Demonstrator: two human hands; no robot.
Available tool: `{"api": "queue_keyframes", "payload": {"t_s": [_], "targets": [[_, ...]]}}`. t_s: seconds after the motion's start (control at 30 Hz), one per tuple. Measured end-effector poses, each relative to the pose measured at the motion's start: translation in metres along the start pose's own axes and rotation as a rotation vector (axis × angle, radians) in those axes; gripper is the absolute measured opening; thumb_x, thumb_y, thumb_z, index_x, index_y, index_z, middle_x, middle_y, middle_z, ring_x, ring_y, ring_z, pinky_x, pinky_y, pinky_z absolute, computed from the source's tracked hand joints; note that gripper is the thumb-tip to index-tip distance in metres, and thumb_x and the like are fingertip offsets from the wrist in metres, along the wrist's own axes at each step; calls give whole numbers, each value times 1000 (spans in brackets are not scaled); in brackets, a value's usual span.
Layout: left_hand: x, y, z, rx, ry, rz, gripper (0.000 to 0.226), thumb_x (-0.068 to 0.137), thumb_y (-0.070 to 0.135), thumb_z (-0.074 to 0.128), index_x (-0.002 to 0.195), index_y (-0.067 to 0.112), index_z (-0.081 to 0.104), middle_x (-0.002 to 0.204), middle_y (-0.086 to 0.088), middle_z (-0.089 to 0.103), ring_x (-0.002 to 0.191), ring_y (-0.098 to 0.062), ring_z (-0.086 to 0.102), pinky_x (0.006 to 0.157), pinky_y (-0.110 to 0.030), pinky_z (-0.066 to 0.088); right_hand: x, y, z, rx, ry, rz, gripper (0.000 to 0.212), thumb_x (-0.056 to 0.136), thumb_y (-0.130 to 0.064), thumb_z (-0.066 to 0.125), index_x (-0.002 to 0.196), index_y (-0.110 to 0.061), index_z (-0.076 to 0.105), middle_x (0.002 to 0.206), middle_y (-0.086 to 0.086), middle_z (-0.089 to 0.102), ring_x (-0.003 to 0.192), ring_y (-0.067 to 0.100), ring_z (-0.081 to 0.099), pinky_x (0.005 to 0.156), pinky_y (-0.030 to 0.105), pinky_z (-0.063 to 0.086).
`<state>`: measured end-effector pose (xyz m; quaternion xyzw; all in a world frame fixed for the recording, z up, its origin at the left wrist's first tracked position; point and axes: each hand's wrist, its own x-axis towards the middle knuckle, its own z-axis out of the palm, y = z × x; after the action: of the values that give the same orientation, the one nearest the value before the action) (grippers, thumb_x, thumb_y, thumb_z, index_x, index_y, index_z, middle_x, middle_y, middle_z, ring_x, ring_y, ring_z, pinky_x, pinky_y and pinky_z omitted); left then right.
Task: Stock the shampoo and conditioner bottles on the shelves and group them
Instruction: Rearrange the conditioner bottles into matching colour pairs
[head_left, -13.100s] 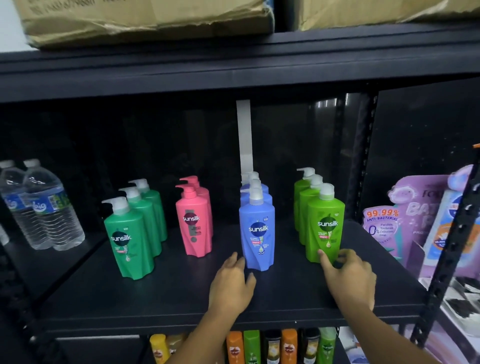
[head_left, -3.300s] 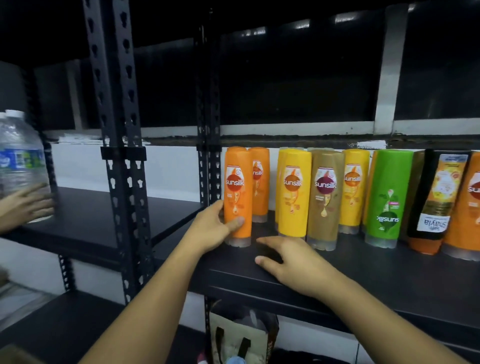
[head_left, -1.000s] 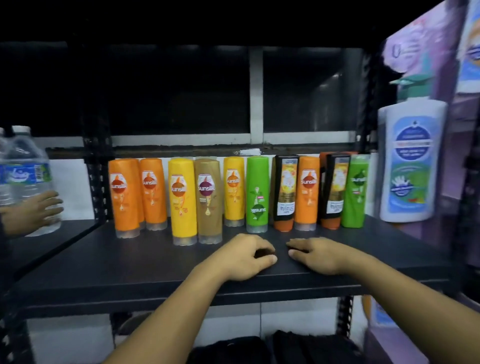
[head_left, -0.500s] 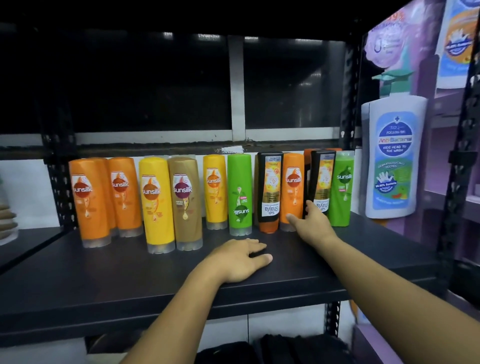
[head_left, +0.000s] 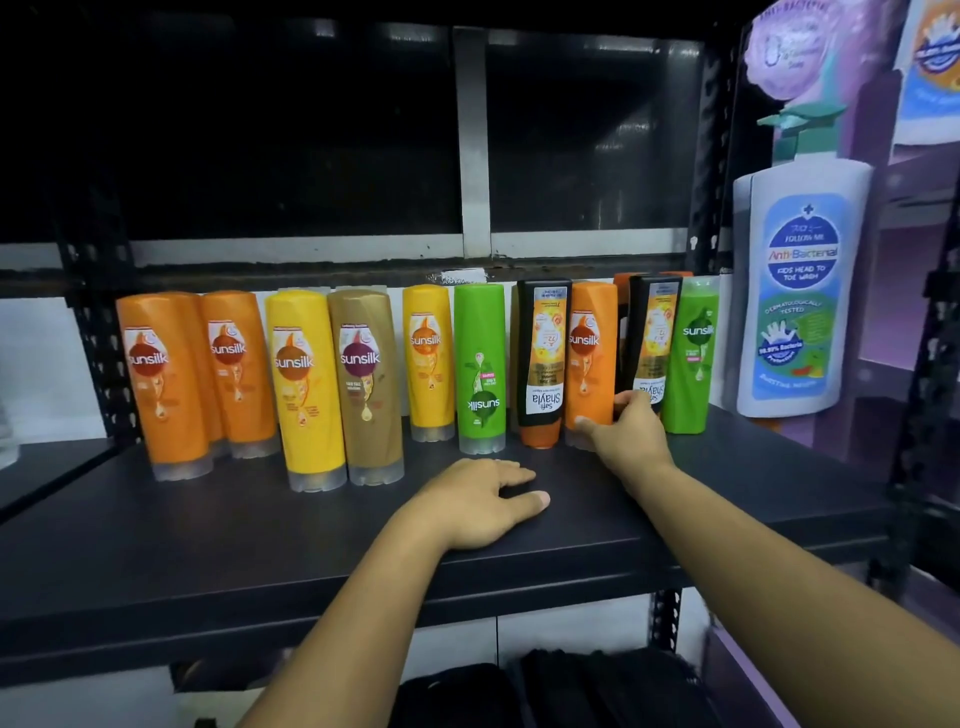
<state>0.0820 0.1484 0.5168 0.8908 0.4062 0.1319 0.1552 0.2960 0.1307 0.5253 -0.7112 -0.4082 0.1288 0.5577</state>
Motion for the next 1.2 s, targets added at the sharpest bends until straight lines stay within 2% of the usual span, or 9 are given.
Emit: {"api": "queue_keyframes", "payload": {"t_s": [0.1,0.23,0.5,0.7,0.9,1.0,1.07,1.13,1.2], "targets": [[0,-1,-1,-5,9,4,61,95,68,53,148,40,52,161,16,39,147,-12,38,121,-34,30,1,1,1,4,-1,-17,55,86,-26,81,122,-18,41,130,12,58,116,30,59,96,45,53],[1,-1,0,-15,20,5,60,94,67,54,147,39,53,159,16,42,146,-12,39,121,-34,31,-1,2,1,-57,-13,-76,64,87,-28,80,136,-20,40,131,11,60,118,33,59,99,49,52],[-3,1,0,25,58,0,59,94,66,54,145,36,56,155,12,49,142,-13,45,117,-36,38,-12,-4,-8,-158,-45,-88,59,89,-22,76,136,-17,41,136,15,58,123,38,56,103,51,49],[-7,5,-4,68,36,27,60,96,65,51,146,33,56,155,9,50,140,-17,48,115,-39,41,-49,-15,-35,-191,-193,-77,60,89,-23,77,138,-23,43,138,6,58,125,31,56,103,46,49],[-44,-6,-30,97,-102,131,60,99,61,51,151,30,50,157,8,48,143,-16,45,118,-40,37,-100,-34,-39,-166,-390,-139,70,88,-21,78,146,-31,40,136,-4,60,124,21,57,109,46,45],[-78,-33,-51,38,-114,140,56,97,59,58,146,31,57,150,14,55,137,-8,51,117,-39,40,-121,-47,-16,-94,-494,-176,71,87,-22,79,146,-35,41,135,-9,61,124,18,57,111,49,45],[-102,-55,-63,-43,-48,110,58,93,61,63,142,32,61,144,16,60,131,-4,55,114,-37,44,-136,-60,8,-54,-550,-227,65,88,-21,78,141,-35,45,129,-13,62,120,13,59,107,41,47],[-123,-75,-70,-240,47,90,52,91,60,67,136,33,66,134,21,66,124,2,59,109,-31,47,-148,-71,36,-14,-593,-301,54,87,-17,79,131,-32,53,118,-14,68,111,9,66,99,33,52],[-142,-89,-75,-462,181,51,44,93,54,68,131,31,69,126,21,70,117,5,63,104,-23,48,-158,-79,69,6,-611,-387,47,84,-18,82,127,-25,64,110,-11,75,103,7,72,97,35,56]]}}
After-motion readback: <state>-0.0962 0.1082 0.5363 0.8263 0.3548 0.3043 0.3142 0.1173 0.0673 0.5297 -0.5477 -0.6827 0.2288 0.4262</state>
